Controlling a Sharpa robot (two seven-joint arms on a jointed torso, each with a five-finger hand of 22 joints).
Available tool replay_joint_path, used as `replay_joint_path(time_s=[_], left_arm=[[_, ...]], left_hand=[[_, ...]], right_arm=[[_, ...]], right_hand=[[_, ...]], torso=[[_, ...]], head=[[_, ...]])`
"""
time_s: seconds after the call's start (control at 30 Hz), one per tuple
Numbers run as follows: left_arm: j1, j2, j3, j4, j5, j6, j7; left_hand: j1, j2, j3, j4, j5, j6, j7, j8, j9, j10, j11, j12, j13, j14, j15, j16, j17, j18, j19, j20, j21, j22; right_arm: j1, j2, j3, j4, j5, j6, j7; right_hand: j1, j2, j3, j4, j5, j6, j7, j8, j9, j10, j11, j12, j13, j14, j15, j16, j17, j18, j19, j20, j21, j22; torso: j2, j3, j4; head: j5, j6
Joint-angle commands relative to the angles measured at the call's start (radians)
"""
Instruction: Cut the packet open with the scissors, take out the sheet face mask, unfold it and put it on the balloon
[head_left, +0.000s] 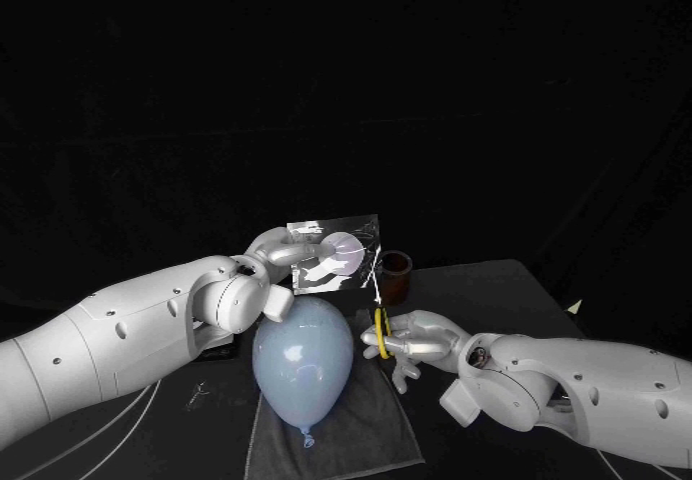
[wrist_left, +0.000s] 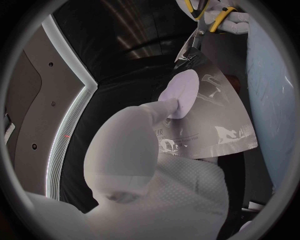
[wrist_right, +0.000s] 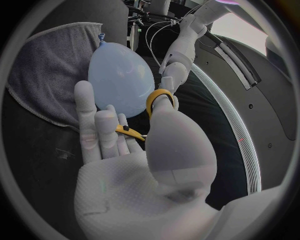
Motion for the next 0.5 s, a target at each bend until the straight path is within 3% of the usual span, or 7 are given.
replay_joint_path(time_s=[0.03,0.5], left_arm=[[0.001,0.0,0.001,0.005,-0.006,0.025,0.017],[0.001,-0.002,0.001,0.009,-0.014,0.03,0.018]], left_hand=[[0.001,0.01,0.003,-0.001,0.005,0.006,-0.002,0.006,0.139,0.007,0.003,-0.001,0.001,0.003,-0.004,-0.006,0.001,0.013,0.007,0.002,0.006,0.001],[-0.001,0.011,0.005,-0.002,0.004,0.006,-0.002,0.006,0.141,0.007,0.003,-0.001,0.001,0.003,-0.004,-0.006,0.001,0.013,0.007,0.002,0.006,0.001]], right_arm=[[0.004,0.004,0.003,0.002,0.006,0.002,0.019],[0.024,0.007,0.007,-0.001,0.007,0.006,0.024]], right_hand=[[0.002,0.011,-0.002,-0.006,-0.003,-0.007,0.09,0.005,0.001,-0.006,0.0,0.006,0.001,0.002,0.0,0.005,0.001,0.02,0.001,0.001,0.005,0.0],[0.012,0.037,-0.009,-0.009,-0.003,-0.007,0.087,0.024,0.003,-0.006,-0.002,0.02,0.001,0.005,-0.002,0.011,0.003,0.019,0.003,0.0,0.011,0.001]], torso=[[0.0,0.0001,0.0],[0.0,-0.0001,0.0005]], head=[[-0.001,0.001],[-0.003,0.001]])
